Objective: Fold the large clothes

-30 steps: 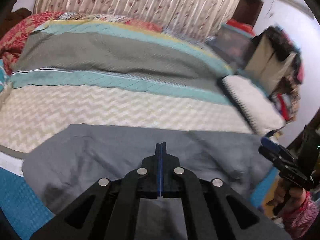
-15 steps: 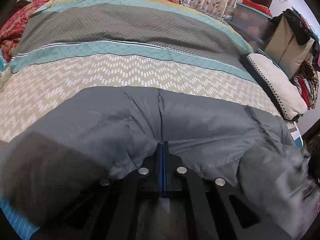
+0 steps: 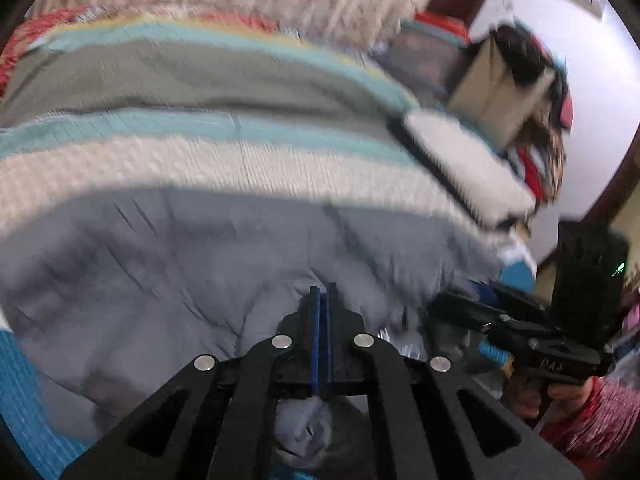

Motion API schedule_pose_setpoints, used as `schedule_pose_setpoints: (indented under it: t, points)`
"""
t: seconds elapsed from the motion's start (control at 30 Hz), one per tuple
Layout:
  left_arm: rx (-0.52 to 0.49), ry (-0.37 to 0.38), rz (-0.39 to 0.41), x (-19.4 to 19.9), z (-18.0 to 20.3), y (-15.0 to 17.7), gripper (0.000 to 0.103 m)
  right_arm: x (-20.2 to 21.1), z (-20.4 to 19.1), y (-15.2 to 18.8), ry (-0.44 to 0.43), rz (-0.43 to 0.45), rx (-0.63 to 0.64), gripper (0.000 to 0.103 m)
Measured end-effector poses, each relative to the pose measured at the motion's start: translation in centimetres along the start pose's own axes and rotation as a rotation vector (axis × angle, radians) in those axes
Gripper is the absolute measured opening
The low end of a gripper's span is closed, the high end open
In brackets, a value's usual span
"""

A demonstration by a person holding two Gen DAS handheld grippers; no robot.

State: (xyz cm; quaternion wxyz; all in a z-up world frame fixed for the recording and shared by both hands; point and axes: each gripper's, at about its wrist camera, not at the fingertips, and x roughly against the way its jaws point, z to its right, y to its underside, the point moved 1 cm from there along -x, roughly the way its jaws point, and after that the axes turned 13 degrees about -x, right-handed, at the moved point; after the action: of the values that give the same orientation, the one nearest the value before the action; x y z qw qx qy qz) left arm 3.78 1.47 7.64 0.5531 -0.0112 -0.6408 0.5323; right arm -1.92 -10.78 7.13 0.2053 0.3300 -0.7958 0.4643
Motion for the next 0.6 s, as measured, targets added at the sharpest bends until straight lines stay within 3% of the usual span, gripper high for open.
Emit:
schedule_pose_setpoints:
  t: [0.13, 0.27, 0.6]
  points:
    - [-0.022, -0.039, -0.098, -3.1, 0.8, 3.3, 0.037, -2.5, 1.4, 2.6, 0.051, -0.058, 0.001, 0.044]
    - [0.038, -0.028, -0.109, -4.1, -0.1, 4.2, 0.037, -3.2, 2.2, 3.5, 0.051, -0.065, -0.025, 0.044]
    - [0.007, -0.101, -0.14, -4.9, 1.1, 4.5, 0.037, -3.4, 2.5, 3.6, 0.054, -0.061, -0.026, 0.044]
